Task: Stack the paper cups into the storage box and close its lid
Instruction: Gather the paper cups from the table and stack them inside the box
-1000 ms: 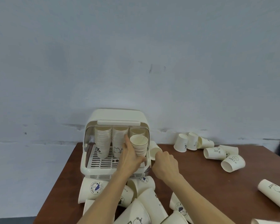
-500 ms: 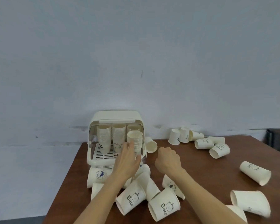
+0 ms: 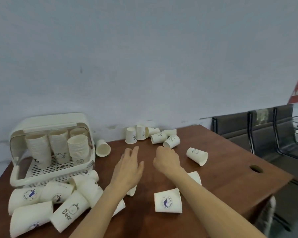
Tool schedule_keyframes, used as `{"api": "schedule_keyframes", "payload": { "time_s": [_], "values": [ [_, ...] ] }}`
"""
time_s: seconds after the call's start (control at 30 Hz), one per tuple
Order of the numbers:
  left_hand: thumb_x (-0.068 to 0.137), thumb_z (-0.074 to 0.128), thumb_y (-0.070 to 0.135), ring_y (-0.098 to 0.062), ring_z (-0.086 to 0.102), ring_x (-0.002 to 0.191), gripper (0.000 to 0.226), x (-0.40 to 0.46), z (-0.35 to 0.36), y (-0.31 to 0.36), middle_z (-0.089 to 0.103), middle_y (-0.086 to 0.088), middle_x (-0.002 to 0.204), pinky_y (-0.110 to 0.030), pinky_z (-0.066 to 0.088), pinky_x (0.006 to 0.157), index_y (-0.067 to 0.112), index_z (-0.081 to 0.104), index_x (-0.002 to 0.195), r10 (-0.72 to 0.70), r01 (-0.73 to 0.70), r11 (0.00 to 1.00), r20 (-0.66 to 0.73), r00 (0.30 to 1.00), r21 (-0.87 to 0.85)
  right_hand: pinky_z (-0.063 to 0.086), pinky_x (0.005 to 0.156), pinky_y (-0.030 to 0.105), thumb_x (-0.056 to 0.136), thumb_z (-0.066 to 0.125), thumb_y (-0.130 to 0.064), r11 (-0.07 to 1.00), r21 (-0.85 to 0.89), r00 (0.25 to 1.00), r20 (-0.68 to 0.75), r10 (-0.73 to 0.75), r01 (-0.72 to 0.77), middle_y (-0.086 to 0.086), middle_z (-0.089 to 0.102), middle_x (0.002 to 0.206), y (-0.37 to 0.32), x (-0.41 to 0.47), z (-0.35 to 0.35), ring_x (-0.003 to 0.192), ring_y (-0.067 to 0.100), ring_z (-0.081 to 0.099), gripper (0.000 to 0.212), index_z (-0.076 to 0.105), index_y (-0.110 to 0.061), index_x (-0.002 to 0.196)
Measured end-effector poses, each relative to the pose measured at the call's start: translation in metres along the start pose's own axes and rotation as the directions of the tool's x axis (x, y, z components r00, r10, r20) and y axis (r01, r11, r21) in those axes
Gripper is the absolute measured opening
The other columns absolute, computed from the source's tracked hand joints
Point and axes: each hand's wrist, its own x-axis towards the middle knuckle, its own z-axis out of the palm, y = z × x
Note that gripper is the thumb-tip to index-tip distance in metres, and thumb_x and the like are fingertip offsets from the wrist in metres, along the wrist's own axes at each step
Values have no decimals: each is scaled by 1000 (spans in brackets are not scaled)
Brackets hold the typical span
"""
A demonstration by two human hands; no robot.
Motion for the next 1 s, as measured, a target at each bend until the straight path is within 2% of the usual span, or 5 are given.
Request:
{"api": "schedule_keyframes", "payload": {
  "time_s": [0.1, 0.47, 0.6, 0.73, 1.0],
  "values": [
    [97, 44, 37, -22, 48, 117, 59, 4, 20, 27, 37, -2, 135, -34, 46, 88, 20, 22, 148, 9, -9, 1000, 35, 999, -11, 39, 74, 36, 87, 48, -9, 999, -12, 999, -11, 42, -42, 12, 53, 118, 31, 6, -5, 105, 34, 56, 26, 54, -7, 113],
    [98, 43, 32, -18, 49, 109, 48, 4, 68, 98, 40, 1, 123, -32, 48, 80, 24, 30, 143, 119, -117, 993, 140, 983, -16, 36, 70, 30, 86, 51, -9, 985, -33, 986, -8, 167, -167, 10, 62, 107, 127, 17, -15, 101, 31, 60, 10, 56, -10, 94],
    [97, 43, 28, -16, 45, 110, 39, 6, 84, 116, 41, 1, 119, -34, 48, 84, 25, 41, 136, 200, -203, 979, 184, 962, -4, 44, 80, 34, 87, 50, -8, 948, 22, 949, 6, 316, -316, 9, 57, 119, 167, 16, 1, 111, 29, 56, 32, 57, -8, 118],
    [96, 40, 19, -18, 44, 99, 35, 11, 96, 129, 41, 1, 110, -31, 42, 82, 26, 50, 129, 276, -286, 958, 201, 940, 25, 46, 88, 36, 90, 50, -14, 920, 8, 917, 87, 389, -391, 10, 55, 123, 193, 20, 17, 115, 30, 55, 33, 53, -8, 123],
    [94, 38, 12, -20, 41, 94, 44, 25, 126, 149, 43, -3, 106, -28, 27, 75, 31, 48, 133, 377, -435, 890, 316, 871, 138, 45, 80, 35, 92, 48, -16, 850, 167, 865, 148, 480, -500, 10, 57, 119, 204, 45, 56, 112, 29, 56, 24, 57, -8, 112]
  ]
}}
